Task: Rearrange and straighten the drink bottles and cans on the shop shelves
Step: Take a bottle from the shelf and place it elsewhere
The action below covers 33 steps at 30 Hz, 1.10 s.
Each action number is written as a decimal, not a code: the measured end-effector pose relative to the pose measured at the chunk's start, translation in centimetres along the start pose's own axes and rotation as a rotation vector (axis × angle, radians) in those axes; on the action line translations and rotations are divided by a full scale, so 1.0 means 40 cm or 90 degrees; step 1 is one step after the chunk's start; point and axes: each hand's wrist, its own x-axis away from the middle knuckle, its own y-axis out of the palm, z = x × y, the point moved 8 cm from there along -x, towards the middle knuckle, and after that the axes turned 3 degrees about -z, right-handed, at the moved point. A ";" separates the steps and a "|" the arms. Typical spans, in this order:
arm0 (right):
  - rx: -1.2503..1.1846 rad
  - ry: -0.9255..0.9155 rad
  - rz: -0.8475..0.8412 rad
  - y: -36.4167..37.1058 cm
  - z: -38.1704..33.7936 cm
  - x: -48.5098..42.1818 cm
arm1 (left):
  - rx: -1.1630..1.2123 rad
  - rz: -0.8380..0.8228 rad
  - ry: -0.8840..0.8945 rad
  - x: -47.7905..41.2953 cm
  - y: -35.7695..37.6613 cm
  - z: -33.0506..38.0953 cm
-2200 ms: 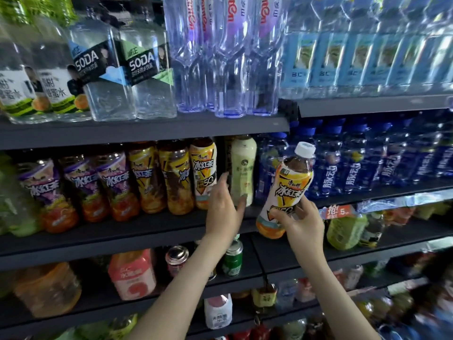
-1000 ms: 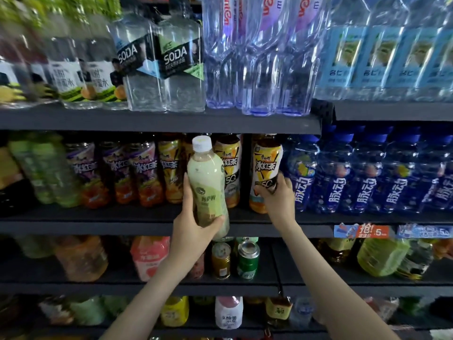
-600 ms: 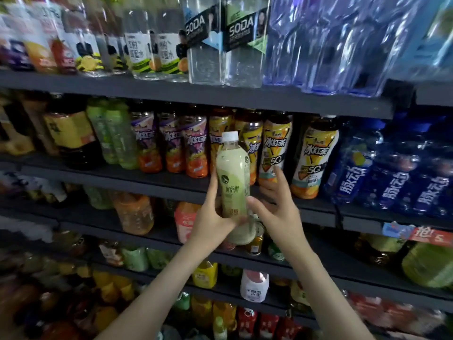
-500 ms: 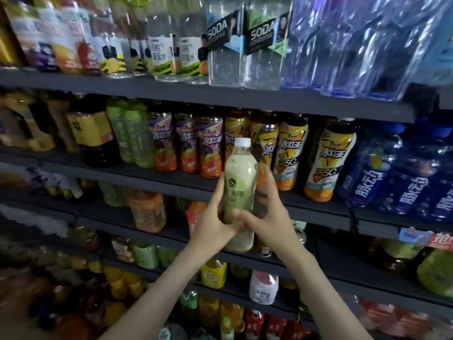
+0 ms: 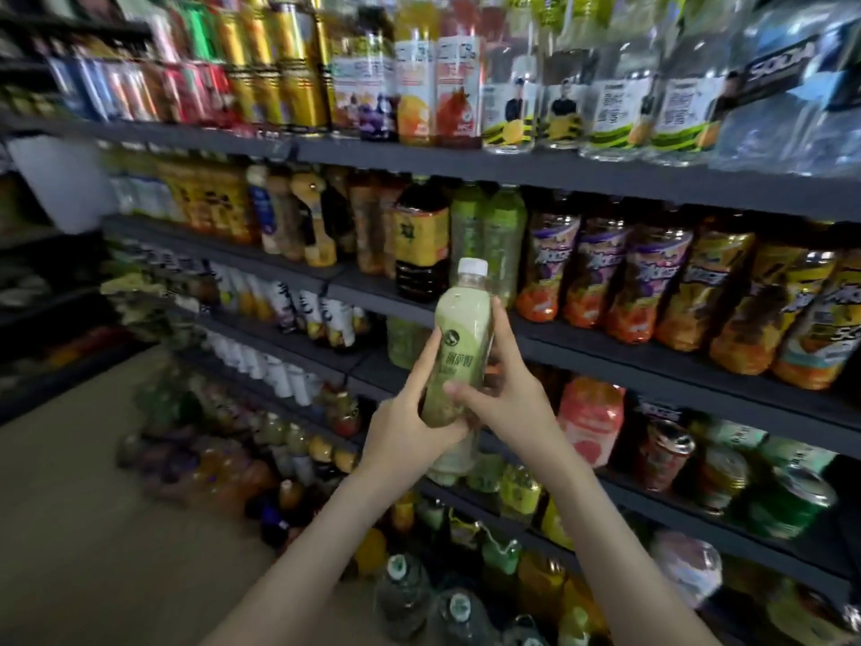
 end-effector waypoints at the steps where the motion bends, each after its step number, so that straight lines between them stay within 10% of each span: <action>1: 0.003 -0.003 -0.005 0.043 -0.010 -0.016 | -0.001 0.005 -0.005 0.004 -0.041 -0.020; 33: -0.269 -0.019 0.110 0.624 0.065 -0.866 | -0.006 0.118 -0.060 -0.637 -0.896 -0.674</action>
